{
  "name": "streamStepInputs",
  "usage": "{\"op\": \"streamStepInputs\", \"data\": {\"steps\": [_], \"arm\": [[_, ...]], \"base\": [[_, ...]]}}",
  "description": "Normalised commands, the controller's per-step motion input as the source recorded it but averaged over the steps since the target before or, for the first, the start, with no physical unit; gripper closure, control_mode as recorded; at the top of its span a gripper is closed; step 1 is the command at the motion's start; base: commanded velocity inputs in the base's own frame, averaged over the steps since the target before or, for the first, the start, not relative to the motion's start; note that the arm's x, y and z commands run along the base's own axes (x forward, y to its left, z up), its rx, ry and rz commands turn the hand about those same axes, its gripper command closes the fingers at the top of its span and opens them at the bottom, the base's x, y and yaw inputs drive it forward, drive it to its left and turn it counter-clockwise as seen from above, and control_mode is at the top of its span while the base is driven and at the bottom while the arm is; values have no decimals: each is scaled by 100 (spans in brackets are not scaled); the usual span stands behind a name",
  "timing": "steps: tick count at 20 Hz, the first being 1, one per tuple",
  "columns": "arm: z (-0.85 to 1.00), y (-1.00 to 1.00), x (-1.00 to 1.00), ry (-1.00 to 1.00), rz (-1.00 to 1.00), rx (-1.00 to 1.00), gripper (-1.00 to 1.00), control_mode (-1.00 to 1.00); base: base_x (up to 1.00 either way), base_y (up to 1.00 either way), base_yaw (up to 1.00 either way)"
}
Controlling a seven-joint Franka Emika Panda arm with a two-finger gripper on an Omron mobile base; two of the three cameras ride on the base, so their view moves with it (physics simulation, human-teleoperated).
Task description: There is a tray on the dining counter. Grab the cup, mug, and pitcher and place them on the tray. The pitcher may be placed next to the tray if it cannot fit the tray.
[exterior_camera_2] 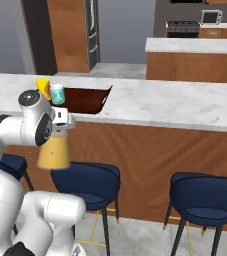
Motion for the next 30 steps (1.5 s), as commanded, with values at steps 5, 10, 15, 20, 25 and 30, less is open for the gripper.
{"op": "streamStepInputs", "data": {"steps": [5, 10, 15, 20, 25, 30], "arm": [[0, 0, 0, 0, 0, 0, 100, 100], [0, 0, 0, 0, 0, 0, 100, 100], [0, 0, 0, 0, 0, 0, 100, 100], [0, 0, 0, 0, 0, 0, 100, 100], [0, 0, 0, 0, 0, 0, 100, 100], [0, 0, 0, 0, 0, 0, 100, 100]], "base": [[18, 6, -30], [15, 7, -15], [39, 21, -1], [68, 12, 0], [50, 8, 0], [14, 7, 0]]}}
